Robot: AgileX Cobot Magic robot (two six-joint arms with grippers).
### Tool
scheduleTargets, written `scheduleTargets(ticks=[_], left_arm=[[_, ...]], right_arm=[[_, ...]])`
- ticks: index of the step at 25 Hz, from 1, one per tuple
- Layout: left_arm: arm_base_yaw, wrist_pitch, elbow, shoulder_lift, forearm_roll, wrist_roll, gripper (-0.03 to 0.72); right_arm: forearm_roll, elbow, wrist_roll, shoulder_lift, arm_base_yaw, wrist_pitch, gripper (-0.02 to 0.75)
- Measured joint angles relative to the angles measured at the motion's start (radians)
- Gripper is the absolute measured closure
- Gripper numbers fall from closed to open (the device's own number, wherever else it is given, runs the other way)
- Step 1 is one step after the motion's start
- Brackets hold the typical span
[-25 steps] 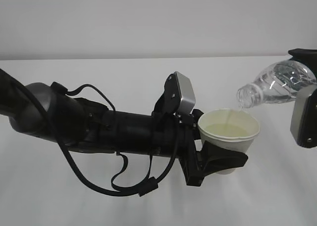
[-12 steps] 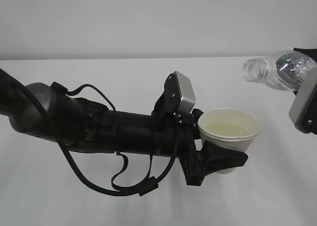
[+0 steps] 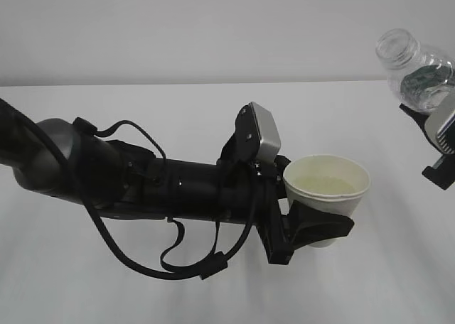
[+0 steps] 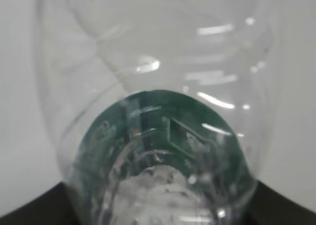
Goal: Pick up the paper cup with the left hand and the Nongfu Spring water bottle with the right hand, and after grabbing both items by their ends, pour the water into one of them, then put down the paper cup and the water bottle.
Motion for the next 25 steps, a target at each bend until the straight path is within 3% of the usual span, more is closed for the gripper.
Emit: scheduleTargets(ticks=[25], left_arm=[[0.0, 0.016, 0.0, -0.01, -0.019, 0.005, 0.225]], right_arm=[[0.006, 0.0, 0.629, 0.0, 0.0, 0.015, 0.336]])
